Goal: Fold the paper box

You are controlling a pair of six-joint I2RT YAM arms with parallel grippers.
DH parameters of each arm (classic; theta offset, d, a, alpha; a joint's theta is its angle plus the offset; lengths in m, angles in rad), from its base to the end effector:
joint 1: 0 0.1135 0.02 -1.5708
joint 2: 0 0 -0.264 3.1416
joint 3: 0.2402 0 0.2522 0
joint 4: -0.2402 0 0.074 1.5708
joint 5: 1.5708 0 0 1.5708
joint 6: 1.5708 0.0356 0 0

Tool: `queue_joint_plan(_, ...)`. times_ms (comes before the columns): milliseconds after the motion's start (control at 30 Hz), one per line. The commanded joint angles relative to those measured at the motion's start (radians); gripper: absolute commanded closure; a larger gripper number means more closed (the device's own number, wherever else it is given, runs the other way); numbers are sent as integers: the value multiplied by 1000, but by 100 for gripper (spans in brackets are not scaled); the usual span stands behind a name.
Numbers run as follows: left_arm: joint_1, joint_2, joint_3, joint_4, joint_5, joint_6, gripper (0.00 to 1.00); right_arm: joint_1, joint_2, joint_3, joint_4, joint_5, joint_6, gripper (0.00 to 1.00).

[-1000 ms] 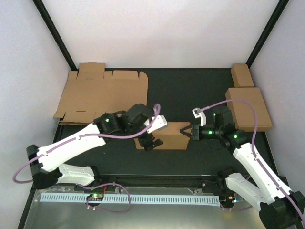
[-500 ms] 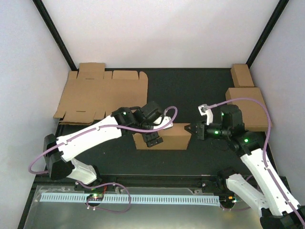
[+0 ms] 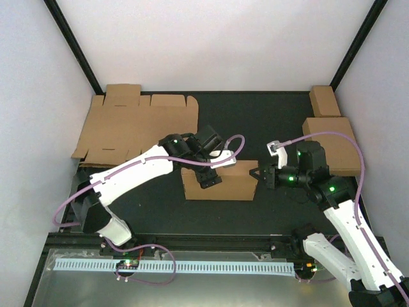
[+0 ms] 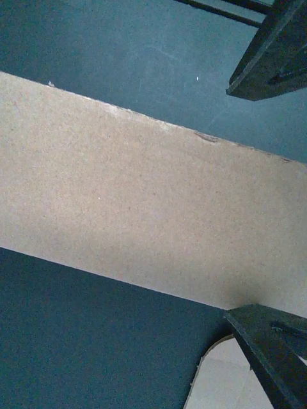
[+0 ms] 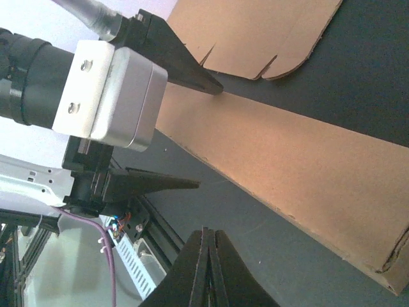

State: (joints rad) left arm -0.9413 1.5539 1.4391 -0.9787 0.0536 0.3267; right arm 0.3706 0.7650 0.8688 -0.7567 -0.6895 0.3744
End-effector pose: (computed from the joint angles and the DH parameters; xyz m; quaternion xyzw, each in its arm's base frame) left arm 0.1845 -0.2566 0.3117 0.5805 0.7788 -0.0963 0.2174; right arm 0.1294 0.0746 0.3197 -0.1481 0.8441 0.4340 0.2781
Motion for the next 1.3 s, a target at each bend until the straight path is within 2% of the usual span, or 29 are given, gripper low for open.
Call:
queue_joint_plan(0, 6, 54, 7, -50, 93, 21, 13, 1, -4, 16, -9, 20, -13, 98)
queue_joint_plan(233, 6, 81, 11, -58, 102, 16, 24, 1, -3, 18, -11, 63, 0, 99)
queue_joint_plan(400, 6, 65, 5, -51, 94, 4, 37, 1, -15, 44, -54, 199, 20, 96)
queue_joint_plan(500, 6, 44, -6, -42, 85, -6, 39, 1, -26, 59, -85, 331, 57, 94)
queue_joint_plan(567, 4, 26, -16, -36, 84, -12, 40, 1, -29, 69, -106, 409, 88, 87)
queue_joint_plan(633, 3, 5, -30, -29, 86, -18, 42, 2, -26, 83, -126, 441, 113, 71)
queue_joint_plan(700, 0, -19, -41, -25, 85, -23, 43, 1, -21, 97, -144, 449, 137, 33)
queue_joint_plan(800, -6, -51, -54, -21, 77, -32, 44, 1, -24, 115, -173, 500, 192, 3)
queue_joint_plan(833, -9, -62, -57, -20, 73, -37, 44, 1, -30, 122, -183, 520, 214, 0)
queue_joint_plan(1067, -53, -154, -94, -7, 17, -71, 43, -1, -7, 186, -266, 564, 339, 0)
queue_joint_plan(1133, -58, -173, -122, 8, 18, -69, 35, -1, 15, 194, -282, 541, 361, 0)
queue_joint_plan(1267, -59, -162, -156, 18, 18, -77, 30, -1, 24, 169, -249, 502, 369, 0)
